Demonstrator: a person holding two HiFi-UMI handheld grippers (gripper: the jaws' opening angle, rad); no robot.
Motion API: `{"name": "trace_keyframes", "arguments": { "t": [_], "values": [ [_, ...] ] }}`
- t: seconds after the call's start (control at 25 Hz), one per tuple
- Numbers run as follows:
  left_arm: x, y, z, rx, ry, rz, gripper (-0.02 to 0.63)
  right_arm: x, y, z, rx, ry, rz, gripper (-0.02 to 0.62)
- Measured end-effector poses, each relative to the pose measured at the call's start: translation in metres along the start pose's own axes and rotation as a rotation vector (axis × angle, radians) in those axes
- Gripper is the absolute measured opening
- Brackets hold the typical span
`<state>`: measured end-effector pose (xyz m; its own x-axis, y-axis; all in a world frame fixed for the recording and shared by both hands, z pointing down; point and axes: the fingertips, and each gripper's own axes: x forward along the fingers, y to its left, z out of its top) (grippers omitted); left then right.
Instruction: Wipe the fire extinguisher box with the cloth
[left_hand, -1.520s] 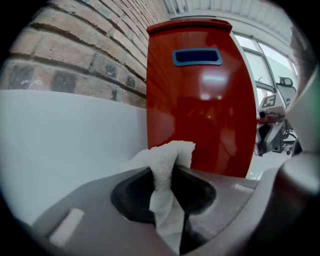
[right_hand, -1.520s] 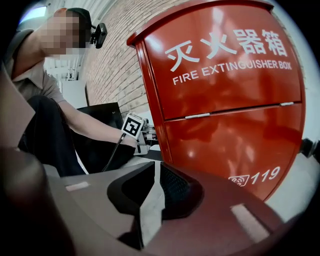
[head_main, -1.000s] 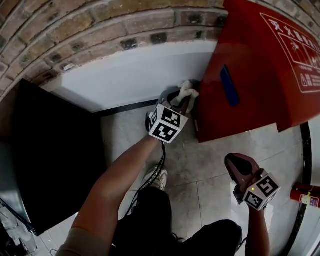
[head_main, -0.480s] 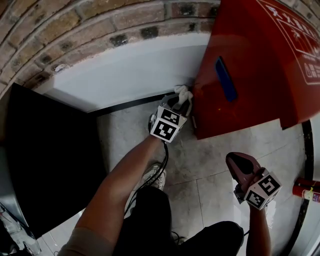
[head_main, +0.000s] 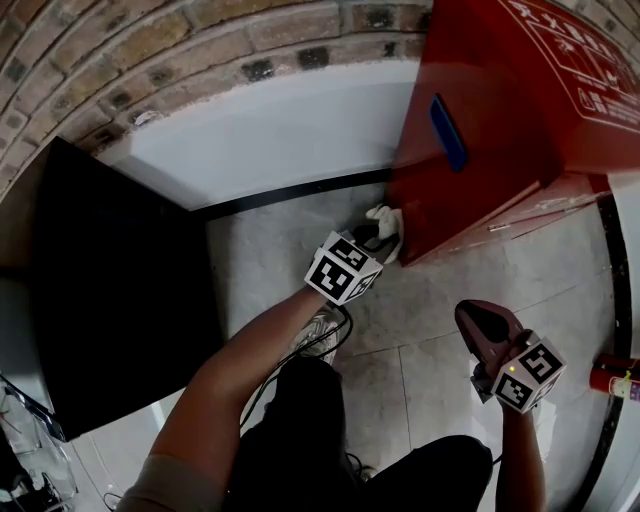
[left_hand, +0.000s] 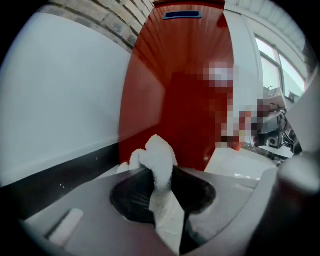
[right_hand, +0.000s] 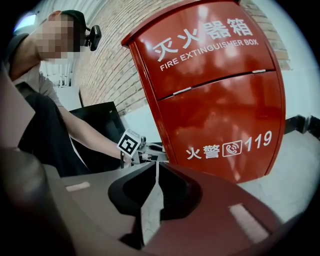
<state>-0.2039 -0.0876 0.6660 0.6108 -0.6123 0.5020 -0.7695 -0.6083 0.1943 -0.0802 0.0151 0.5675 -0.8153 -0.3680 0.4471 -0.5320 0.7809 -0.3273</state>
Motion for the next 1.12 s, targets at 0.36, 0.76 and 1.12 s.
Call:
{"name": "trace_keyframes", "arguments": {
  "t": [0.36,0.76,1.12],
  "values": [
    [-0.027,-0.071,-0.005,0.008,0.027,-0.102,0.091,-0.037,0.019,0.002,-0.025,-0.042,-0.007,0.043],
    [-0.066,-0.161,0.054,0.217,0.046,-0.236,0.092,-0.09,0.026,0.01,-0.039,-0.118,-0.018,0.045],
    [-0.08,-0.278,0.172,0.427,-0.011,-0.413,0.092,-0.157,0.029,0.057,-0.138,-0.201,-0.007,0.285]
  ]
}}
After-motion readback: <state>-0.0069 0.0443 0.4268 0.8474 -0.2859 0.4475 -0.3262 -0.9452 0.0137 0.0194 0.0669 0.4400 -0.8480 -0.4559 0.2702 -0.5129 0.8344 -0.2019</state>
